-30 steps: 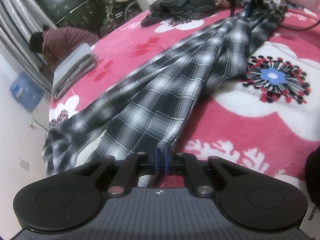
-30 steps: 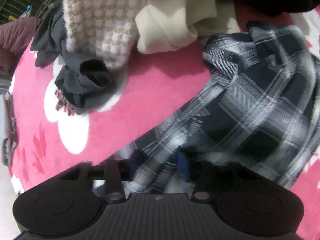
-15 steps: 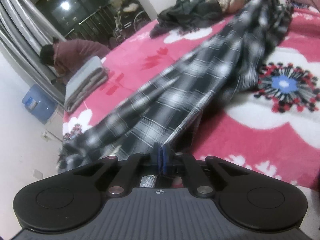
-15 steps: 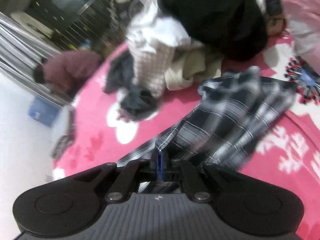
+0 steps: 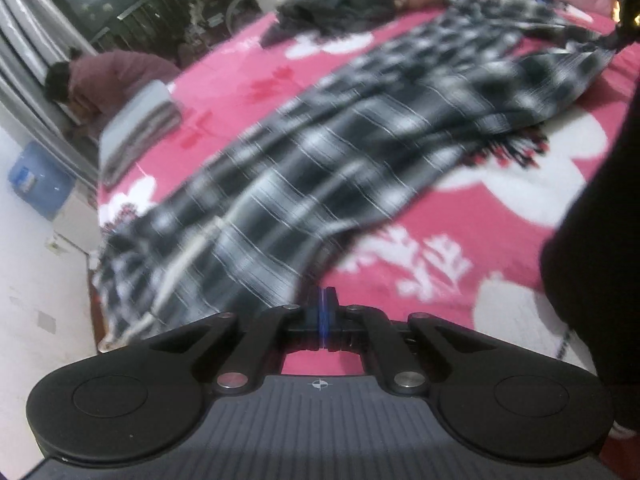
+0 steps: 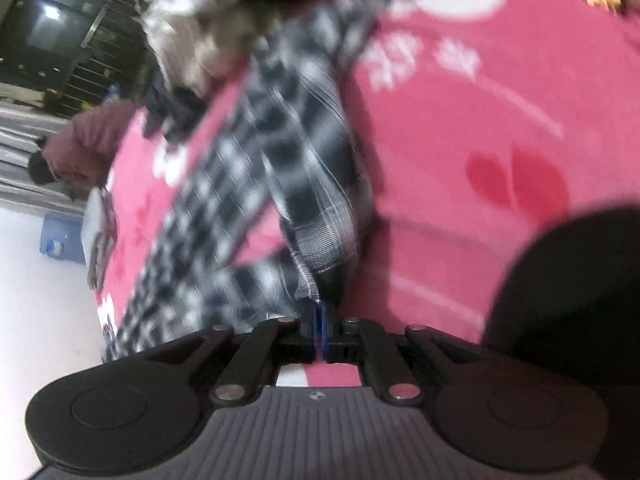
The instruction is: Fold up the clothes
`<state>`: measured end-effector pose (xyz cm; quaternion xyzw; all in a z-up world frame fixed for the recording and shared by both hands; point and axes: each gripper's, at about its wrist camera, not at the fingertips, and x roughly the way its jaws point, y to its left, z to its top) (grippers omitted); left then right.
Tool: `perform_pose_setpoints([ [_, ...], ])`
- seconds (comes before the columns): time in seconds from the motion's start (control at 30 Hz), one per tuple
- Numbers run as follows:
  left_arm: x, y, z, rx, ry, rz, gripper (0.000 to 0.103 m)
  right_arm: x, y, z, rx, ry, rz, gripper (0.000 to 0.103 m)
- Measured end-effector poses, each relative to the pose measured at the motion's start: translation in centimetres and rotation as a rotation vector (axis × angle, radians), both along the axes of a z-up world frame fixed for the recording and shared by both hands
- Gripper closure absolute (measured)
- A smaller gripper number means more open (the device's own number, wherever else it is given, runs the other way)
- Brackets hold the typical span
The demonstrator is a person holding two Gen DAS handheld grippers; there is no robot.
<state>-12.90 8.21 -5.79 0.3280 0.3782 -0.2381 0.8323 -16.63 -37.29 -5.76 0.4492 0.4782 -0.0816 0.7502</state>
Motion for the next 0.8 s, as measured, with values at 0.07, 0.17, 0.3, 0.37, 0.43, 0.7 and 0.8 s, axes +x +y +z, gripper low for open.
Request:
perform_pose_setpoints([
  [0.07,-0.2,-0.3,-0.5,0.010,0.018,-0.008,0.101,-0.4,0.7,0.0,-0.013,0.021,0.045,0.100],
  [0.17,-0.2,-0.7,-0.9,0.017,0.031,-0.015,0.095,-0.2,1.5,1.0,-0.064,0.066,0.143,0.097],
  [0.3,0.4,-1.7,-1.3,0.037,-0.008,-0.054,0.059,1.0,0.9,5.6,-0.256,-0.039,0.198,0.057],
  [0.37,0.8,-2.2,-1.9,0.064,-0.033,-0.089,0.044,2.7,0.1,7.1,-0.342,-0.101,0.193,0.034],
  [0.43,1.1,-2.6,-2.9,0.104,-0.056,-0.129,0.033,5.3,-0.9,6.9,-0.385,-0.103,0.201,0.024],
  [0.7,2.6,-3.1,-5.8,0.174,-0.178,-0.182,0.024,13.7,-2.2,-1.7,-0.348,0.139,0.266,0.017],
  [0.8,3.7,-2.9,-6.1,0.149,-0.207,-0.113,0.058,13.7,-2.4,-2.7,-0.355,0.130,0.247,0.029],
])
